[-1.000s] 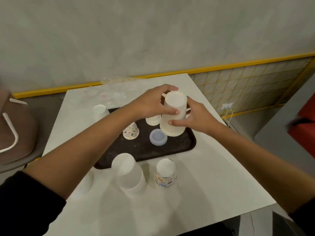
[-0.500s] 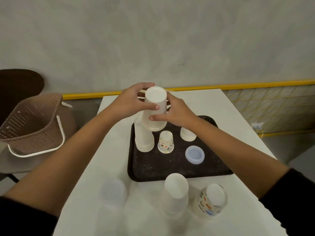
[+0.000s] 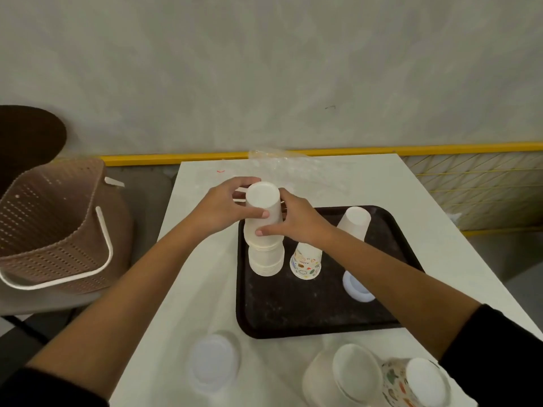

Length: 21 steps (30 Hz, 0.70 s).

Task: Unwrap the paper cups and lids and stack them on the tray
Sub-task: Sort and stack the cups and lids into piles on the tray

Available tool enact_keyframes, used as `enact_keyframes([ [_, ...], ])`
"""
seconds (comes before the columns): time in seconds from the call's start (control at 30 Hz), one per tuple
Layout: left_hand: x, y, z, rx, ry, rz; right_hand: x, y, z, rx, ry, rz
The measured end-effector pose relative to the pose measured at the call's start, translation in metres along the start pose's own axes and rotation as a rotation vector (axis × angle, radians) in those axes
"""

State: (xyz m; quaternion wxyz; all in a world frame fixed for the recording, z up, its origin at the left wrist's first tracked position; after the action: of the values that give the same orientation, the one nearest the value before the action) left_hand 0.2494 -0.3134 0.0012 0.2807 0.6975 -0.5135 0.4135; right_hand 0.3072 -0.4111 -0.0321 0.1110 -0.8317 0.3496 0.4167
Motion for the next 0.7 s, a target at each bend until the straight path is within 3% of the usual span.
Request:
enact_keyframes([
  [0.4,-0.049,0.003,0.037,-0.073,0.037,-0.084,0.052,-0.007,0.042,-0.105,-0.034,0.136],
  [0.57,-0.042,0.007,0.037,-0.045,-0.026,-0.062,0.058,-0.001,0.036,-0.142,0.006,0.151],
  [0.7,-0.009,0.014,0.027,0.045,-0.054,0.022,0.057,0.015,0.003,-0.069,0.018,0.144],
])
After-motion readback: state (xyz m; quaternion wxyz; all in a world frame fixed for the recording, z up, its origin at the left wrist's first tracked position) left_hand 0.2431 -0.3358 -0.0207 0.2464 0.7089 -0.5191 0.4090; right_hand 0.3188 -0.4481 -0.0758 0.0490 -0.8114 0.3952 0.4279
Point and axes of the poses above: each hand's wrist, its own y-axis away from the middle knuckle, its own z-axis out of the palm, x = y × z, the point moved 10 cm from there along -y, towards the middle knuckle, and after that the axes turned 4 degrees about z, right-handed, at the moved point
